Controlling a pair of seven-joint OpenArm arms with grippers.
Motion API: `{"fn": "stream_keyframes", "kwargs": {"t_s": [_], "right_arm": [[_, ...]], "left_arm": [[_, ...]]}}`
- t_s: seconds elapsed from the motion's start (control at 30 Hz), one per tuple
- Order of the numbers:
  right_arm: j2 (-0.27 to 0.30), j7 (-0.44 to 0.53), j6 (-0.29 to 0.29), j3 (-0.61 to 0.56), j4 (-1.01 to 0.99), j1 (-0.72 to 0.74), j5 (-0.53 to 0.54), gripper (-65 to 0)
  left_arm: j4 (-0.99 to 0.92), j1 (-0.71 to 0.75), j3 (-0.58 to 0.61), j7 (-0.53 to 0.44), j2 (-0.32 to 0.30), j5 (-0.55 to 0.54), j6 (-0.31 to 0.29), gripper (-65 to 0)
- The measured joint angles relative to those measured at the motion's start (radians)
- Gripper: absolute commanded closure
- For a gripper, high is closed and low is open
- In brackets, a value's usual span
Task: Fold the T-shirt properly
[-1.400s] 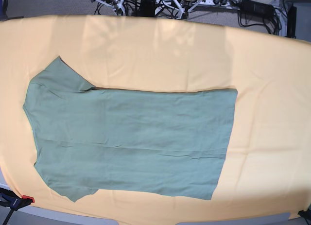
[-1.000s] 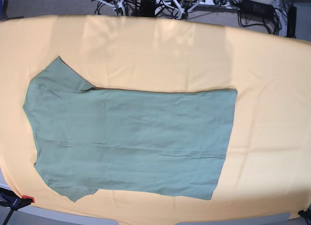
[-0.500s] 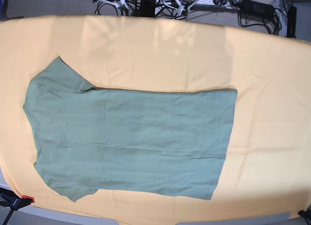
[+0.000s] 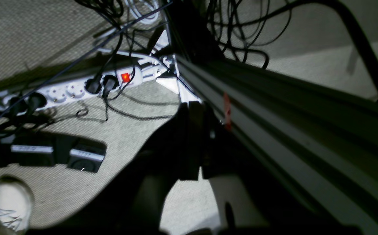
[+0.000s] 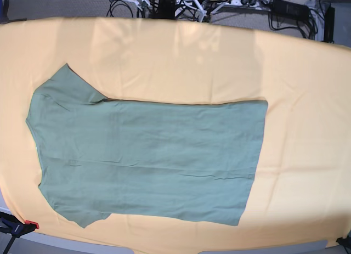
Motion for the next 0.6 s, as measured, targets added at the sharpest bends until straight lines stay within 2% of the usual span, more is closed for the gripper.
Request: {"fn": "stream_keyframes", "kwargs": {"t_s": [0.1, 0.2, 0.27, 0.33, 0.5, 0.6], "right_arm": [[0.000, -0.001, -0.001, 0.000, 0.000, 0.001, 0.000, 0.0], [0.003, -0.068, -0.001, 0.000, 0.009, 0.000, -0.001, 0.0], [0.011, -0.109, 0.025, 0.000, 0.026, -0.002, 0.000, 0.0], [0.028, -0.120, 0.059, 0.000, 0.063, -0.018, 0.000, 0.0], [0.100, -0.126, 0.083, 0.000, 0.308, -0.167, -0.003, 0.0], [0.149, -0.134, 0.040, 0.000, 0.491, -0.288, 0.004, 0.0]], "left_arm": [[0.048, 0.021, 0.000, 0.034, 0.000, -0.005, 0.005, 0.0], [0.053, 0.031, 0.000, 0.062, -0.001, -0.013, 0.006, 0.0], [0.058, 0.038, 0.000, 0.071, 0.000, -0.014, 0.008, 0.0], [0.076, 0.055, 0.000, 0.120, -0.005, -0.005, 0.005, 0.0], [0.216, 0.158, 0.001, 0.229, -0.036, -0.055, -0.010, 0.0], [0.351, 0.212, 0.002, 0.293, -0.072, -0.081, -0.008, 0.0]]}}
